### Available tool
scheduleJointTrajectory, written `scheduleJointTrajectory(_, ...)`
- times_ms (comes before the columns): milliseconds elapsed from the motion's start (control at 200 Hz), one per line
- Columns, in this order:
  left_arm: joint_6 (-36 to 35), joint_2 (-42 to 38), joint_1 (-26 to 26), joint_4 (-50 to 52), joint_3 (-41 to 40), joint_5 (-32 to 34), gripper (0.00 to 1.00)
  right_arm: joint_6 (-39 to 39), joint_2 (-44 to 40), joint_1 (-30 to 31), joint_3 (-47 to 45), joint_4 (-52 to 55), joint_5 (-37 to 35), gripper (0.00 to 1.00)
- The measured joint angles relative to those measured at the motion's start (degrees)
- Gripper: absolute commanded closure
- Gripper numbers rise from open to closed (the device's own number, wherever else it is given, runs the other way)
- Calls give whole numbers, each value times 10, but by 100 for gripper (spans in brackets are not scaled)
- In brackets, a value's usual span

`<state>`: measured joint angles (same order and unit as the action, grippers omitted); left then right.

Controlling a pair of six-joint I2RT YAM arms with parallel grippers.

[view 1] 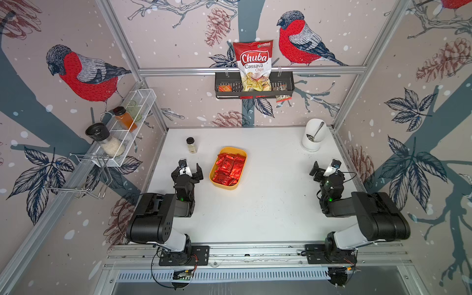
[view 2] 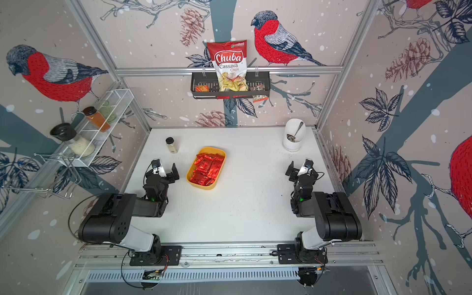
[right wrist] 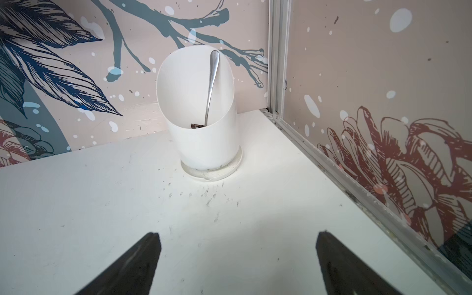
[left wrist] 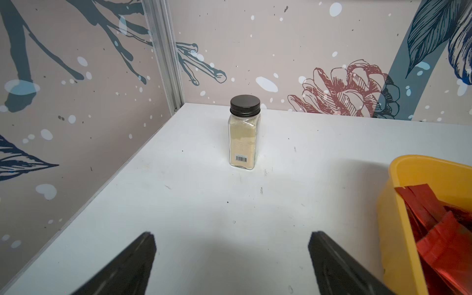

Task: Take the tea bags out of the storage box
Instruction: Pick up the tea bag from the storage box.

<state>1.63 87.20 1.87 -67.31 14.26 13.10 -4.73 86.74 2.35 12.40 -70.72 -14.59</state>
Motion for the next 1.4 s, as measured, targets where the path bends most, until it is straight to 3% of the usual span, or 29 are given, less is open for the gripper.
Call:
scheduleJointTrajectory(795,0,-8,0,10,3,0,2,0,-10,4,0,1,1,0)
scheduleJointTrajectory(981,51,-47,3,248,198,37,2,16,-132,73,54,120,-58,0)
scheduleJointTrajectory(1116,111,-78,21,404,264,48,3,-61,-196,72,125,264,-74,0)
scheduleJointTrajectory(1206,144,-114,46,492,283,29,6,-138,-224,41,155,364,-20,4)
scheduleJointTrajectory(1261,165,-132,53,548,304,3,17,-180,-239,20,164,411,22,12)
scheduleJointTrajectory(1306,181,-140,53,591,328,-27,27,-211,-249,9,170,445,60,16)
scheduleJointTrajectory(1396,181,-141,57,671,373,-118,32,-247,-264,7,177,499,143,20)
